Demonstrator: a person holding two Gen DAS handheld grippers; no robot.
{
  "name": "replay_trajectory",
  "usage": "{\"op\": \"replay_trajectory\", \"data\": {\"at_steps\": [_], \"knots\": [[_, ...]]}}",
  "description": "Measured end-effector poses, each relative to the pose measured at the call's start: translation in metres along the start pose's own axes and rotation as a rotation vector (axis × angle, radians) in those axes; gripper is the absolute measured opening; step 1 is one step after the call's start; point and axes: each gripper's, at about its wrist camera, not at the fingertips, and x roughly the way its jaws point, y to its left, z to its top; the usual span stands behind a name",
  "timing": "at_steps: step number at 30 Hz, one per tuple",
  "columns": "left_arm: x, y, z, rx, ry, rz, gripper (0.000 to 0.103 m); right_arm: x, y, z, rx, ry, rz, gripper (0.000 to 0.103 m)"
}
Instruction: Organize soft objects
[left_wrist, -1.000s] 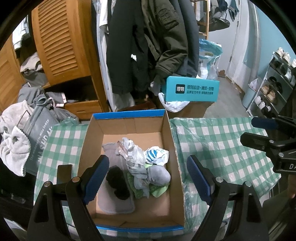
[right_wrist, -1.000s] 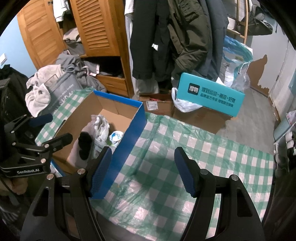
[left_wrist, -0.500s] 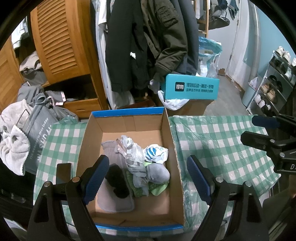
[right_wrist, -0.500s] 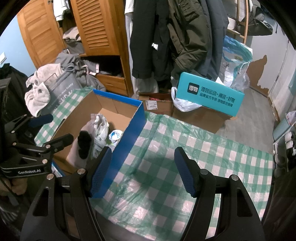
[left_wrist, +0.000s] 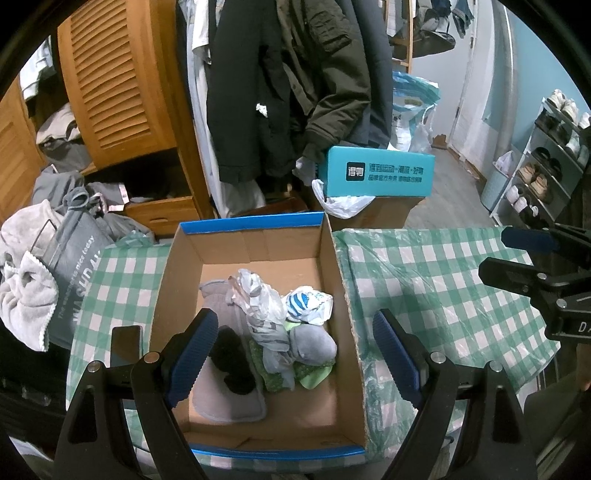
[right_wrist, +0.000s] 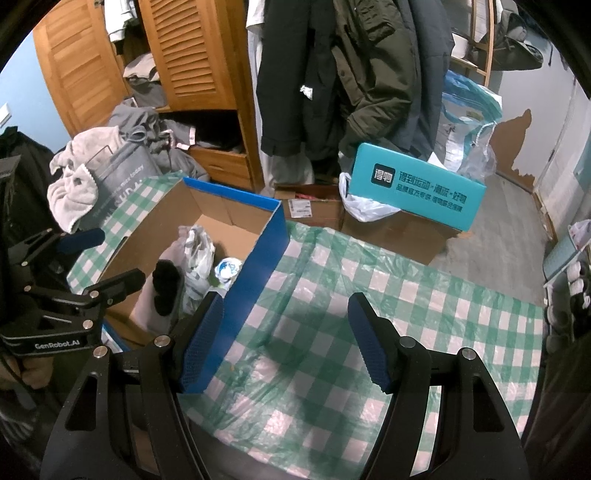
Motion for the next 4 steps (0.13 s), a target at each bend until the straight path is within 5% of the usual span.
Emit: {"op": "replay_trajectory", "data": {"at_steps": [4], "knots": [[0.0011,-0.0022,0.0010,0.000,0.005,-0.004,0.087,-0.0001,0.0003,0.0004,-0.001,0.001,0.001,0.069]]}}
